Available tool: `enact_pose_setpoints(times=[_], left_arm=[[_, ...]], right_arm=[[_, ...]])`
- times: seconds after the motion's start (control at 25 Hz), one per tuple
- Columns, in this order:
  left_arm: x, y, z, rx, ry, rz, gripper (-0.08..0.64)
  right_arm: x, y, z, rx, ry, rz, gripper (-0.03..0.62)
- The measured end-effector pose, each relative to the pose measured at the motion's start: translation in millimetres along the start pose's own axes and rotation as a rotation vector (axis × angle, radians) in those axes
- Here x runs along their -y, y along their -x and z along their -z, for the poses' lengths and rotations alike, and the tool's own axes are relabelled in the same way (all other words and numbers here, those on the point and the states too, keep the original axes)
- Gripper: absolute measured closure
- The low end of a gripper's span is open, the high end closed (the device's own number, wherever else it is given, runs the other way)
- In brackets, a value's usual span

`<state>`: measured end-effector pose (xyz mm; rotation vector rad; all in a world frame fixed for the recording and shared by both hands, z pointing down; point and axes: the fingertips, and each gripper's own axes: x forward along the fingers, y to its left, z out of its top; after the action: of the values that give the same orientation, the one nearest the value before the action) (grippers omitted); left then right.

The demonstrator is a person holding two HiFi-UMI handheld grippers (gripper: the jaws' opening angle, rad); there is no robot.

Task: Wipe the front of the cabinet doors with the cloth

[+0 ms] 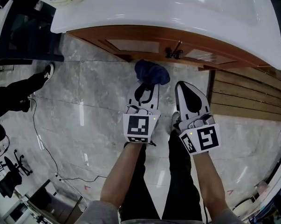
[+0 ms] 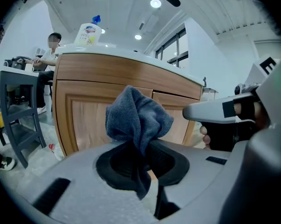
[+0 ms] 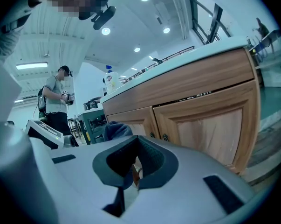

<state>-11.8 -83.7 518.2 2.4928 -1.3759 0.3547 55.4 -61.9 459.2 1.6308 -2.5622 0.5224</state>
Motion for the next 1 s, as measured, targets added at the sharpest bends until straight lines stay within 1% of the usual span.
enact_pose_setpoints(times=[0.28,0.48,0.6,0.8,1.0], left_arm=[[10.7,-31.2,26.6,0.011,0.009,0.004,0.499],[8.5,-53.1,46.8,0.016,0.008,-0.002,0.499],[5.4,-61.7,54.7,0.017,0.013,-0.015,0.499],[6.0,-80.4,68.1,0.004,0.017,-0.012,0.499],[3.3,-102.8,74.8,0.011,0.027,-0.012,0.499]], right_arm=[[19.6,-1.1,18.2,-0.004,0.012,0.0,0.581],[31.6,-2.8,31.6,-0.006,0.02,0.004,0.581],[40.4,-3.3,38.4,-0.012,0.024,0.003,0.581],[50.9,-5.9,48.7,-0.026,0.028,0.002,0.581],[62.2,-13.9,57.3,-0.033,0.032,0.002,0.581]])
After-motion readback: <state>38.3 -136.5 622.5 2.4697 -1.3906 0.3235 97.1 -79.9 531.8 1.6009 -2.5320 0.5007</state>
